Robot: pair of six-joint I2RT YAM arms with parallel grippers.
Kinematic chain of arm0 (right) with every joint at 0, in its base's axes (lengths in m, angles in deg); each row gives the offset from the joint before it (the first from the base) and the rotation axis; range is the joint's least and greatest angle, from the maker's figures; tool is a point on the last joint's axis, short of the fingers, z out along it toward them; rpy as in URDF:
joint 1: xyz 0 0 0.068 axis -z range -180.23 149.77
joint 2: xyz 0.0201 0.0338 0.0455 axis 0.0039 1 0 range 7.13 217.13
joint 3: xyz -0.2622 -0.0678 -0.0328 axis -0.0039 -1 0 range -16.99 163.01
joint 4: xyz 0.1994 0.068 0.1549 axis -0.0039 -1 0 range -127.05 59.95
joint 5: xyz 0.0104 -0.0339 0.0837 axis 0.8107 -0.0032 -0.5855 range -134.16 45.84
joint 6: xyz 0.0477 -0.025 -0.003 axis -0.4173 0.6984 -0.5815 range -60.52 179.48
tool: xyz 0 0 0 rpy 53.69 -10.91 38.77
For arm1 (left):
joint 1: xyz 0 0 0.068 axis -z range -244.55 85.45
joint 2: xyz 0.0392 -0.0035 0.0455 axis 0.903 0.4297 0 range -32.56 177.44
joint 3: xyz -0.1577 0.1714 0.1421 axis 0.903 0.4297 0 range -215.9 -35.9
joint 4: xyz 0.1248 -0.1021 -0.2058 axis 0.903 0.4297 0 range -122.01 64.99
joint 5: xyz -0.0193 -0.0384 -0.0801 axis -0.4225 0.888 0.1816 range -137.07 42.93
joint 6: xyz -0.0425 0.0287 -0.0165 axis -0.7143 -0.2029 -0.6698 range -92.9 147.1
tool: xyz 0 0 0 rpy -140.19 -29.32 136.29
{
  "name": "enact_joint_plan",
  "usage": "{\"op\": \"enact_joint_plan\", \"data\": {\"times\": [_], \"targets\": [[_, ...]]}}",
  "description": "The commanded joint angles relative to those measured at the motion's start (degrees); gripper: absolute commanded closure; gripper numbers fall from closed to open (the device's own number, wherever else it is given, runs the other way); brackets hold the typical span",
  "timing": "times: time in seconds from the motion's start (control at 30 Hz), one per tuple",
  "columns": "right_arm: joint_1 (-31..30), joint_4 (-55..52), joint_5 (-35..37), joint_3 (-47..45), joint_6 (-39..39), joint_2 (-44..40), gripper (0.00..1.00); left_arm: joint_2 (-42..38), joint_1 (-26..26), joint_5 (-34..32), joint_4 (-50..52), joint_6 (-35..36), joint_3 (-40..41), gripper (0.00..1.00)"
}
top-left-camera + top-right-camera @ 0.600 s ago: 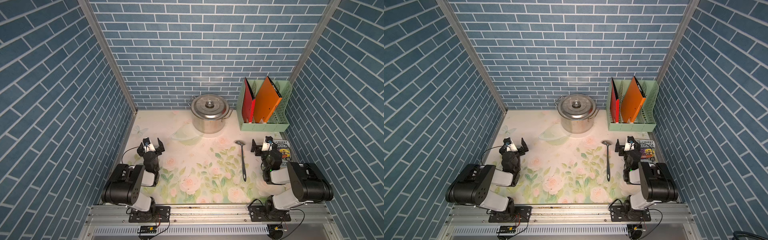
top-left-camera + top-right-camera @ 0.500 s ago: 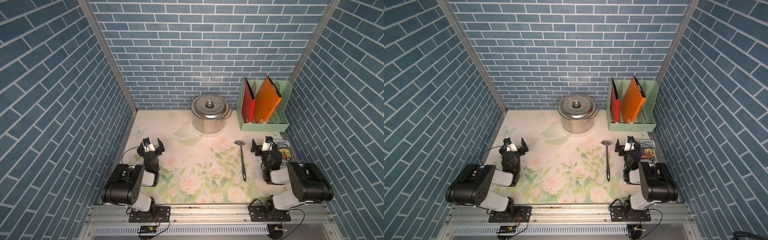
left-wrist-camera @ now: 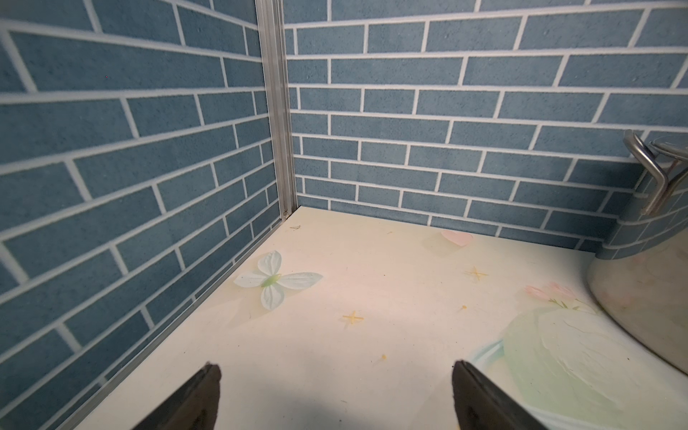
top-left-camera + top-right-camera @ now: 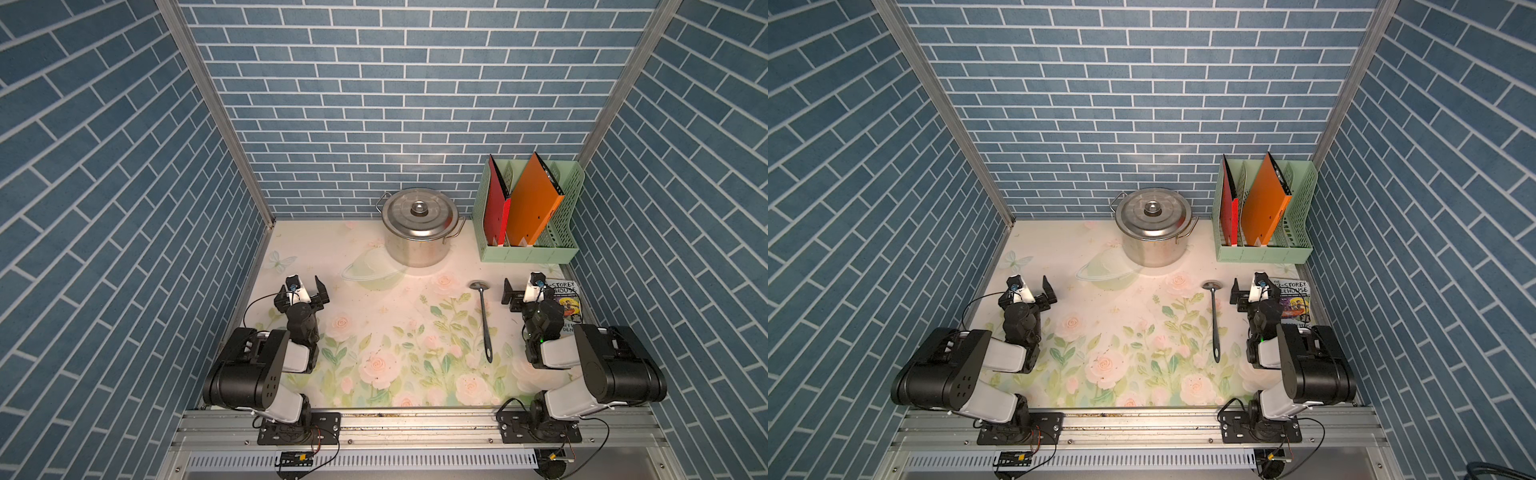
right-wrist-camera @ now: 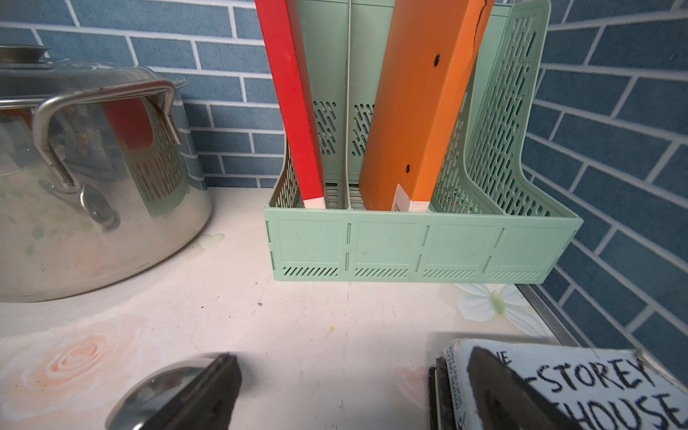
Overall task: Stir the soup with a spoon
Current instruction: Move the pan to the center of the board.
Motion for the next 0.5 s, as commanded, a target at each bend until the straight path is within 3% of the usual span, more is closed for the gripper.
{"op": "enact_joint_plan", "data": {"times": [0.0,0.13,0.23,0.3,0.4,0.47], "targets": [[-0.2,-0.1,0.3,0.2,0.8,0.2,0.0,0.0,-0.3,0.0,0.2,-0.1,0.0,0.0],[-0.2,-0.1,0.0,0.1,0.8,0.1,0.0,-0.2,-0.3,-0.6,0.0,-0.2,0.1,0.0],[-0.2,-4.1,-1.6,0.2,1.4,-5.3,0.0,-4.2,-0.5,-1.2,3.9,-0.3,-0.2,0.0],[-0.3,-13.1,-0.7,1.7,0.2,-12.7,0.0,-10.7,0.0,-5.0,15.0,-1.9,-2.8,0.0],[-0.3,-30.6,0.7,7.0,-5.7,-22.5,0.01,-19.9,-0.2,-13.7,35.2,-10.9,-11.2,0.0],[-0.3,-39.0,-0.5,10.9,-11.9,-26.3,0.06,-23.1,-0.4,-12.5,47.1,-17.5,-17.6,0.0]]}}
